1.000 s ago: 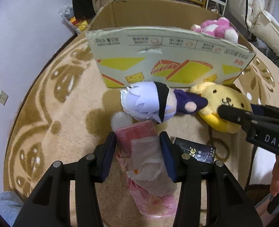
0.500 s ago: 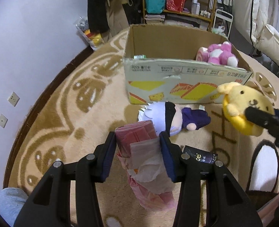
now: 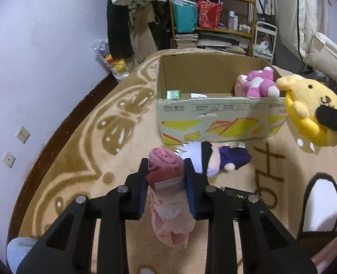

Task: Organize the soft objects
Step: 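Lift both items over the box and open both grippers to drop them inside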

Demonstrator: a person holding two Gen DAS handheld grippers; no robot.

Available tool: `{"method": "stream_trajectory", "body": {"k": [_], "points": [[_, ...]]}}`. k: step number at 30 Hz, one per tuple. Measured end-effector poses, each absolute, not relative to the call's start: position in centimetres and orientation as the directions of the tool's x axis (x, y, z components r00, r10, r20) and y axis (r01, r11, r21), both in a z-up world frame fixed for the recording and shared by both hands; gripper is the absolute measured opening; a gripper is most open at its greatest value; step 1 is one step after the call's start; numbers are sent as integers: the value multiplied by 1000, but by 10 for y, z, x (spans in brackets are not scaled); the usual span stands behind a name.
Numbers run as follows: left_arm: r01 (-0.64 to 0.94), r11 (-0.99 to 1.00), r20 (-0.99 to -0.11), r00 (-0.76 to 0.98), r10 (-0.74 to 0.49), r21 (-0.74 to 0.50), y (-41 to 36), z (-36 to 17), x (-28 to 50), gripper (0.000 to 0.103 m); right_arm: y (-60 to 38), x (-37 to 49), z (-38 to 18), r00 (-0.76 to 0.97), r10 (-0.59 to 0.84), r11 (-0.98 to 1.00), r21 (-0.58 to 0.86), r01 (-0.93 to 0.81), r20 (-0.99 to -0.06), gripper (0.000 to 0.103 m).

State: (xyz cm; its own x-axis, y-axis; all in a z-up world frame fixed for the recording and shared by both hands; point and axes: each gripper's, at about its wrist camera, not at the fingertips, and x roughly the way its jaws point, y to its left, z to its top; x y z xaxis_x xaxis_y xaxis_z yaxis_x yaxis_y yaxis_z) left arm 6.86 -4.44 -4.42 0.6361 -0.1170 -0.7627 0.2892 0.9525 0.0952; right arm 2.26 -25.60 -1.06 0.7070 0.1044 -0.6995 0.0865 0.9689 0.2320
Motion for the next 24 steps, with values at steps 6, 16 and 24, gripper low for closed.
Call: {"method": "stream_trajectory", "body": {"k": [6,16,24], "points": [[308,950,-757,634,-158,59,-41,-39,67,18,-257,21,-4,728,108,967,241,80,-676,51],[321,946,-709,679,-190,54,-41,-23,61,18,-261,21,-4,741,114,962,260,85,-662,51],[345,938,-668,706,-235,35,-39,-5,55,18,-264,23,2,765,116,957,277,85,-634,51]]}}
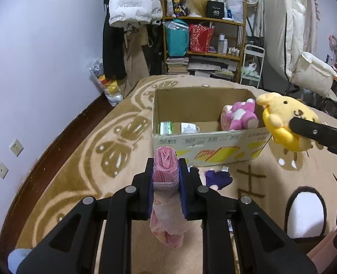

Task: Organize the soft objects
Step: 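Lift both items over the box and open both grippers to drop them inside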

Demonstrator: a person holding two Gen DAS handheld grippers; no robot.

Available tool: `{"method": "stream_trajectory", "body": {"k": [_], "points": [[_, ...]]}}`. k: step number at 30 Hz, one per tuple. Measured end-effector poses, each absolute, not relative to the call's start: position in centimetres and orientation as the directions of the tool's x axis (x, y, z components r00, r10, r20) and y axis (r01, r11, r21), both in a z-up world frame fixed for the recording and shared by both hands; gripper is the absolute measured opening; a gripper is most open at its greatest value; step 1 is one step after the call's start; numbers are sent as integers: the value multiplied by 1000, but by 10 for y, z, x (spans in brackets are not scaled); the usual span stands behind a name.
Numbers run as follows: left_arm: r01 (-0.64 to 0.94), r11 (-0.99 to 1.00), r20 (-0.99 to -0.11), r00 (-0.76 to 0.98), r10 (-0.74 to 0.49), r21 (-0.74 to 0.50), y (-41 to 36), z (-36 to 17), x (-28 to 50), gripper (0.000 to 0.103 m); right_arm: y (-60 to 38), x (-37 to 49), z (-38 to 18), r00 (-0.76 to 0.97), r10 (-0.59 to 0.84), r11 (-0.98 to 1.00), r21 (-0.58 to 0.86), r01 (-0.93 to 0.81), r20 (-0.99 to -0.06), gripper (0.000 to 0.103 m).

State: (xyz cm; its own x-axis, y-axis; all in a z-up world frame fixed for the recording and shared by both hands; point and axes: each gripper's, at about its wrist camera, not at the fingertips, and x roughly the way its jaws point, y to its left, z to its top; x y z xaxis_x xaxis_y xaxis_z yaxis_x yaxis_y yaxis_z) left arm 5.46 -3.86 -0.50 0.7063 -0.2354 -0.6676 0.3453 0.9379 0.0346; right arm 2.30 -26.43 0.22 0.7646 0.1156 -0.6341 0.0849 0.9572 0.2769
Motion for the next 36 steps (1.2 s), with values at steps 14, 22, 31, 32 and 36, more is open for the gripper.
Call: {"method": "stream_trajectory", "body": {"k": [14,22,31,32,36], "points": [[296,954,-548,806,-223,48,-35,41,72,18,-265,39,11,794,119,960,274,62,-596,51],[263,963,-467,861,-202,67,-44,68,100,18,-271,63,16,808,106,965,255,56,-579,51],[245,969,-435,875,-211,24,-56,67,140,18,-272,95,13,816,106,975,219,26,-568,51],[249,968,-435,874,-217,16,-57,67,143,18,-272,98,11,813,103,977,213,26,-573,51],[255,967,-438,868,-232,-5,-62,60,154,18,-274,111,-2,798,109,978,208,21,-593,52]]}}
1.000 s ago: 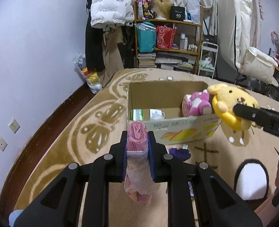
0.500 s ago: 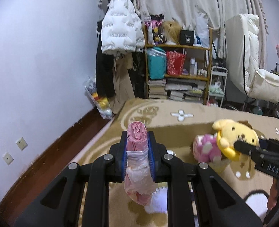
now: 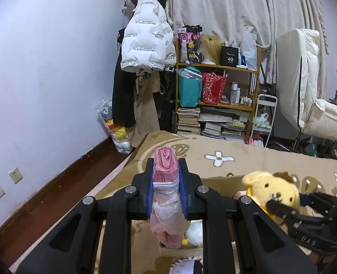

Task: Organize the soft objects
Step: 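Lift both items over the box and open both grippers to drop them inside, then move both grippers back from the box toward the doll and tissue pack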

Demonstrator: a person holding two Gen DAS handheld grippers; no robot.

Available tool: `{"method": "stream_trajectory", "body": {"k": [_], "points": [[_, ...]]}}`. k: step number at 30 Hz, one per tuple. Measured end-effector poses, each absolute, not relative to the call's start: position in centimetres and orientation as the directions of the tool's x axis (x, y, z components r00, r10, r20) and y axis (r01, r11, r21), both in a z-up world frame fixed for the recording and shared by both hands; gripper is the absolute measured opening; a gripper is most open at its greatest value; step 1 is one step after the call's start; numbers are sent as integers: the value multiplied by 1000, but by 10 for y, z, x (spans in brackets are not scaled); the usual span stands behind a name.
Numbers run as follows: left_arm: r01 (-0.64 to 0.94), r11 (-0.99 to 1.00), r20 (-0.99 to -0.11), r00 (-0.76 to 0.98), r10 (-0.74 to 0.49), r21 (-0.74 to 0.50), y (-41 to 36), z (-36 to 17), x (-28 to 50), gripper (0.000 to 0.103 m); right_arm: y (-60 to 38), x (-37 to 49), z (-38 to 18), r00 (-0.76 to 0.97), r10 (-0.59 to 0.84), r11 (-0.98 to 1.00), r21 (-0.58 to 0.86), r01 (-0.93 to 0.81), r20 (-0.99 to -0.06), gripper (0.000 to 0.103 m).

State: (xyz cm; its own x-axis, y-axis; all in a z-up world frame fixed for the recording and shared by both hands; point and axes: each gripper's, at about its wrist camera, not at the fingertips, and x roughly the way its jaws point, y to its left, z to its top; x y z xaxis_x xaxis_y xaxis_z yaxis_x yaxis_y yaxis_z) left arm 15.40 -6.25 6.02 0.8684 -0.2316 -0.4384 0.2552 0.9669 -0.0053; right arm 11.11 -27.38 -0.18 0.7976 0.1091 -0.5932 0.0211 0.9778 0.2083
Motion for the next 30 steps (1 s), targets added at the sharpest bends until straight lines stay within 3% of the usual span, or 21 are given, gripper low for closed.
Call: {"method": "stream_trajectory", "body": {"k": [6,10,19,24,25,26,28,30], "points": [[283,959,-459,848,-265,-31,-71,50,167,18,-275,122,-12,797,126,979,204,-4,-591,52],[335,942,-525,796,-302,-35,-83,34,179,19,-275,127,-13,803,132,980,199,-17,-581,53],[322,946,-608,759,-234,38,-100,4,180,22,-276,132,-19,785,161,974,226,-27,-598,59],[285,957,-618,763,-190,59,-93,2,176,40,-275,131,-20,780,157,975,221,-24,-606,66],[274,959,-617,766,-178,65,-91,3,174,53,-274,132,-20,773,146,978,209,-18,-617,73],[264,962,-611,774,-169,69,-88,4,172,59,-275,130,-18,773,137,980,201,-13,-619,79],[249,965,-602,784,-150,83,-83,8,166,60,-278,124,-15,782,130,978,207,-1,-610,85],[243,967,-607,782,-144,84,-78,11,163,71,-279,119,-10,789,131,976,219,5,-600,90]]}}
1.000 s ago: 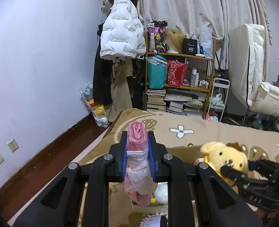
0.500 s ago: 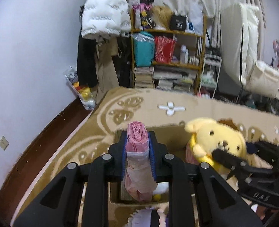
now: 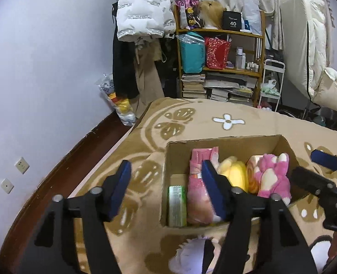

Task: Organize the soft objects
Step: 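Move both grippers back from the box toward the doll and tissue pack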

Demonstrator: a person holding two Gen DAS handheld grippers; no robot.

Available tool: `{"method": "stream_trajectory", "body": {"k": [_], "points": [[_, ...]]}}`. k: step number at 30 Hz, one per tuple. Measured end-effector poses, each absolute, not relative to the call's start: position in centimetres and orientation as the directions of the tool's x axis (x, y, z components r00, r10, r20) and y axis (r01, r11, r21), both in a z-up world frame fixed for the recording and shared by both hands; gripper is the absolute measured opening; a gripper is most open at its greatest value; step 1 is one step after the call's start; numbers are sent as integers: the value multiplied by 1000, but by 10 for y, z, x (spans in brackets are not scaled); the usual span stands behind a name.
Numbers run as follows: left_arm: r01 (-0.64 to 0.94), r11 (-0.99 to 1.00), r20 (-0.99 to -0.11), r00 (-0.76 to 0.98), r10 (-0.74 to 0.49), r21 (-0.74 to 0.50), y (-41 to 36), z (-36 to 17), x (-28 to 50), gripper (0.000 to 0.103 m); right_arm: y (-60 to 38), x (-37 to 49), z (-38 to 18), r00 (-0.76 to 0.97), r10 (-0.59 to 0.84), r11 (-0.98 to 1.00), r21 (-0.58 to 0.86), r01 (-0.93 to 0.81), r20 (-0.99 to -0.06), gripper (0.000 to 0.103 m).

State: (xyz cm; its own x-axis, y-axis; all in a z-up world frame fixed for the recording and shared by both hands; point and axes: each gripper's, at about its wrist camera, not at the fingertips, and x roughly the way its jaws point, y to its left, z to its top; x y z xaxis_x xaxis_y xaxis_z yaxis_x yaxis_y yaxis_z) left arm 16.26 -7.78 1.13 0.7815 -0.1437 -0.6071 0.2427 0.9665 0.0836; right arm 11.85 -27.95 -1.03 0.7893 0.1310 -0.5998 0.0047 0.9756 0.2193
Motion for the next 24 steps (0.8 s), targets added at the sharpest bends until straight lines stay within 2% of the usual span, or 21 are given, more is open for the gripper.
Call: {"method": "stream_trajectory", "body": {"k": [2,8,24], "points": [[231,969,-605,785,-134,86,-73,15,159,81,-279,113,-6,791,128,976,217,6,-598,93],[214,972,-618,779,-110,96,-58,26,141,96,-275,98,1,785,126,975,221,14,-607,100],[218,971,-681,727,-90,103,-30,30,84,100,-244,43,11,761,114,986,167,-8,-638,100]]}}
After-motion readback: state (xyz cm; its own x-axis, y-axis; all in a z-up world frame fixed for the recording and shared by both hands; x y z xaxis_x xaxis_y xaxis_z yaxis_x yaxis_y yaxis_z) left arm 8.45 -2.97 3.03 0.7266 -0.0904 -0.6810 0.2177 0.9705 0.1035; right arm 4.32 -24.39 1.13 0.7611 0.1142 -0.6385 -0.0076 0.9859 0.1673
